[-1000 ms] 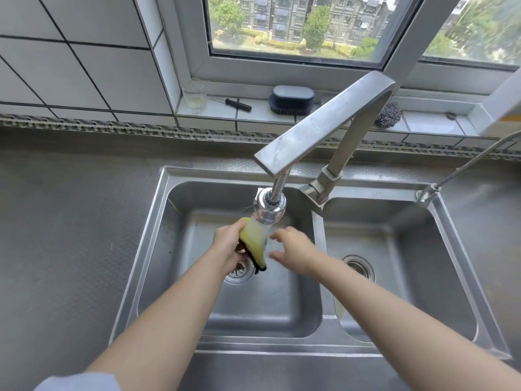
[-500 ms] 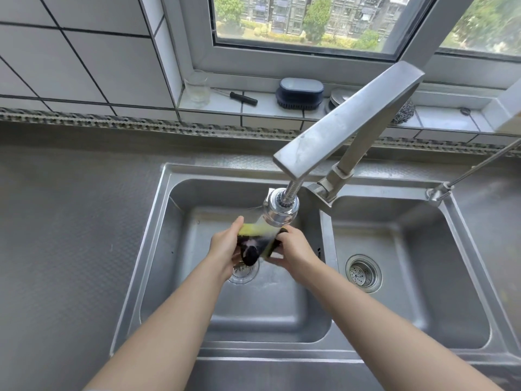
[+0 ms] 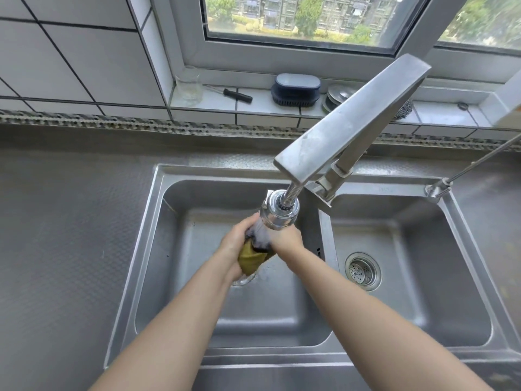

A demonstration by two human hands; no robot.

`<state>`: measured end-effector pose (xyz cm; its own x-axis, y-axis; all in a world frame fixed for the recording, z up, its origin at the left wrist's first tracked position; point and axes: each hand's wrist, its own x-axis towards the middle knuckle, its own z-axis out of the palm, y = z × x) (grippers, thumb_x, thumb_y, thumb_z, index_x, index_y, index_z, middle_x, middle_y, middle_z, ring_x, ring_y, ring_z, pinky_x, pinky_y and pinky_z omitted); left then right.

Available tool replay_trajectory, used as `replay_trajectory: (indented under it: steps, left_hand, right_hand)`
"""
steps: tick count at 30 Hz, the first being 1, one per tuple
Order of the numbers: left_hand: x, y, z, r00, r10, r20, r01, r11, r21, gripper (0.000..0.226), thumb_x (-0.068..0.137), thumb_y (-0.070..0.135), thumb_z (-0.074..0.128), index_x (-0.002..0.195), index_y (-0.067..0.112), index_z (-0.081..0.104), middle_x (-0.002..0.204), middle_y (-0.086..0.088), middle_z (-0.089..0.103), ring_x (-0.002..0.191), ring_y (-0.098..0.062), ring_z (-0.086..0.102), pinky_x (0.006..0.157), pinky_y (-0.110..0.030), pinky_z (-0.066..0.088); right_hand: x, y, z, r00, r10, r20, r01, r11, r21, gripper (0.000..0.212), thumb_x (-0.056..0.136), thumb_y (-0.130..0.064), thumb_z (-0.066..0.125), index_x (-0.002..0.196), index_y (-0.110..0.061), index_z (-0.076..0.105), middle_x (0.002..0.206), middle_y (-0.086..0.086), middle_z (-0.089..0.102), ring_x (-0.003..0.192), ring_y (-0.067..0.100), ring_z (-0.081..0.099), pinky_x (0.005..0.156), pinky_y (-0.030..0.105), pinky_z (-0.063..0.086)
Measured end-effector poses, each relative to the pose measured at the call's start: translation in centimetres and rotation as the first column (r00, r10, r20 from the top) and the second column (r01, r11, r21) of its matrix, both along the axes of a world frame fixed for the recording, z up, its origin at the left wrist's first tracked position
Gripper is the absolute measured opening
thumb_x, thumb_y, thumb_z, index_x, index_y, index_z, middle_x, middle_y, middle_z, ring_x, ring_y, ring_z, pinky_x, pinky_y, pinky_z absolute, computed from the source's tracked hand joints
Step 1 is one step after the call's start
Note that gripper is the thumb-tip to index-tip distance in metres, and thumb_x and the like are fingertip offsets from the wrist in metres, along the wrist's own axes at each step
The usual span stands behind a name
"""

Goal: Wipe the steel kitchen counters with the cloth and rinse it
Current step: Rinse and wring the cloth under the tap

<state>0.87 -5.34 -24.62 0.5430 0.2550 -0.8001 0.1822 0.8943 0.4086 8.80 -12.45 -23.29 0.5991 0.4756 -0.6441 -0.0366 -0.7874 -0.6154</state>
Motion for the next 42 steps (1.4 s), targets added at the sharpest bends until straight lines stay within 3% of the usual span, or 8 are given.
replay_trajectory:
  steps: [4,14,21,26,30,35,38,42]
  left_hand:
    - [-3.9,2.1,-2.2,0.991,-0.044,-0.13,0.054,0.996,0.073,0.016,0.086,0.017,0.067,0.098,0.007,0.065,0.086,-0.013,0.066,0.073,-0.029,0.065,0.078,-0.047,0.056]
    - [-2.4,-0.4,-3.9,0.977,-0.058,-0.205,0.086,0.988,0.128,0.029,0.09,0.033,0.065,0.1,0.006,0.064,0.084,-0.016,0.072,0.058,-0.025,0.069,0.047,-0.029,0.054]
    - [-5.0,0.9,-4.7,0.94,-0.337,-0.061,0.34,0.939,0.053,0.045,0.066,0.046,0.085,0.093,0.012,0.072,0.09,-0.013,0.07,0.085,-0.025,0.064,0.091,-0.041,0.052]
    - [-3.9,1.1,-4.5,0.988,-0.052,-0.146,0.076,0.984,0.164,0.018,0.088,0.016,0.066,0.101,0.004,0.063,0.09,-0.016,0.067,0.071,-0.027,0.066,0.07,-0.036,0.053]
    - [-3.2,1.8,-4.2,0.959,0.141,-0.244,-0.112,0.985,0.131,0.012,0.091,-0.004,0.047,0.082,0.0,0.053,0.07,-0.019,0.061,0.05,-0.024,0.063,0.046,-0.032,0.055]
    - [-1.5,0.3,-2.5,0.945,-0.01,-0.326,0.016,1.0,0.016,0.022,0.091,0.019,0.055,0.102,0.0,0.06,0.095,-0.024,0.065,0.084,-0.036,0.064,0.073,-0.046,0.055]
    - [-0.6,-0.2,-1.9,0.943,-0.016,-0.332,-0.008,0.998,-0.069,0.033,0.096,0.029,0.043,0.071,0.009,0.05,0.062,-0.015,0.058,0.064,-0.028,0.053,0.055,-0.031,0.04]
    - [0.8,-1.1,-1.9,0.958,-0.02,-0.285,0.006,0.999,-0.051,0.041,0.092,0.028,0.052,0.055,0.01,0.047,0.038,-0.007,0.05,0.029,-0.017,0.044,0.038,-0.017,0.038]
  right_hand:
    - [1.2,-0.6,-1.6,0.951,-0.185,-0.248,0.227,0.962,0.154,0.008,0.084,-0.011,0.049,0.087,-0.011,0.057,0.088,0.016,0.059,0.08,0.024,0.052,0.072,0.035,0.045]
    - [-1.5,-0.4,-2.0,0.821,-0.288,-0.494,0.388,0.915,0.11,0.038,0.079,0.006,0.04,0.063,-0.01,0.07,0.067,0.018,0.066,0.058,0.028,0.063,0.06,0.034,0.053]
    - [1.2,-1.2,-0.9,0.769,-0.256,-0.585,0.42,0.893,0.162,0.023,0.093,-0.018,0.051,0.105,-0.006,0.066,0.105,0.023,0.069,0.09,0.037,0.067,0.078,0.047,0.055]
    - [1.3,-0.9,-0.4,0.795,-0.238,-0.557,0.355,0.929,0.109,0.025,0.094,-0.015,0.039,0.108,-0.008,0.059,0.098,0.028,0.055,0.084,0.038,0.059,0.083,0.05,0.057]
    - [0.7,-2.0,0.2,0.745,-0.224,-0.628,0.381,0.916,0.126,0.021,0.094,-0.01,0.04,0.089,-0.009,0.06,0.064,0.009,0.062,0.049,0.019,0.059,0.044,0.021,0.038]
    - [-2.9,-1.6,0.5,0.937,-0.063,-0.344,0.154,0.958,0.243,0.028,0.092,-0.029,0.054,0.066,-0.019,0.058,0.058,0.0,0.053,0.051,0.016,0.053,0.044,0.023,0.04]
    - [-4.2,-0.3,-0.7,0.987,-0.053,0.151,0.022,0.979,0.205,0.044,0.09,-0.046,0.045,0.059,-0.016,0.05,0.065,0.007,0.055,0.069,0.027,0.054,0.069,0.038,0.045]
    - [-3.1,-0.3,-1.7,0.937,-0.328,0.118,0.332,0.943,-0.012,0.036,0.07,-0.054,0.051,0.065,-0.022,0.068,0.083,0.012,0.071,0.076,0.03,0.062,0.072,0.038,0.052]
